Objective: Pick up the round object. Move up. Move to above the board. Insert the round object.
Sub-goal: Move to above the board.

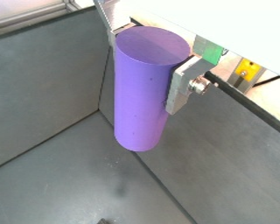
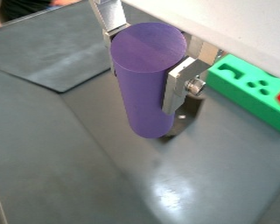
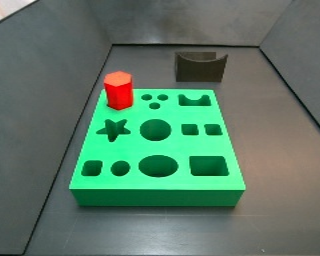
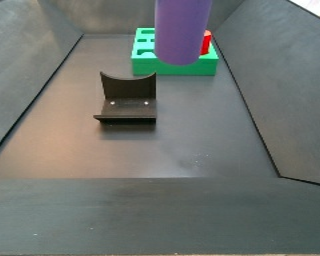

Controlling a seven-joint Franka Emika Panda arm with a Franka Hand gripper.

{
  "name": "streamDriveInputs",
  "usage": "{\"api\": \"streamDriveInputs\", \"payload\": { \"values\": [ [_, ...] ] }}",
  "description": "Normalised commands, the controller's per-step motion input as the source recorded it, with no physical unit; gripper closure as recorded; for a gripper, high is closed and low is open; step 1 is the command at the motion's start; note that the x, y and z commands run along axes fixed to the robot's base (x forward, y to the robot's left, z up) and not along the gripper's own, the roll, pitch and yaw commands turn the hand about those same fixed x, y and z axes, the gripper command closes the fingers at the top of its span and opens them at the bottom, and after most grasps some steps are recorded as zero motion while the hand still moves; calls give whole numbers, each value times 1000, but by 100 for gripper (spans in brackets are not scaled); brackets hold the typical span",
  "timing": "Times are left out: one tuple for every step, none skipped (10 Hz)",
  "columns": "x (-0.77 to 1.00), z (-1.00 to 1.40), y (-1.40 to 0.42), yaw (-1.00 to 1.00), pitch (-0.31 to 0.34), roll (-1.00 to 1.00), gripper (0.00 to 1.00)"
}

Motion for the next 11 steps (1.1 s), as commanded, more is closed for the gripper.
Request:
{"api": "streamDriveInputs", "payload": {
  "values": [
    [-49,95,-1000,-507,417,52,100],
    [-53,100,-1000,-338,303,72,100],
    [-55,100,-1000,-156,143,10,100],
    [-56,99,-1000,-59,67,15,100],
    [-61,101,-1000,-32,24,26,100],
    [-65,103,-1000,-10,11,38,100],
    [-63,104,-1000,-6,14,45,100],
    [-63,105,-1000,0,10,46,100],
    [-65,106,-1000,3,7,43,100],
    [-69,109,-1000,4,5,33,100],
    [-70,110,-1000,3,6,27,100]
  ]
}}
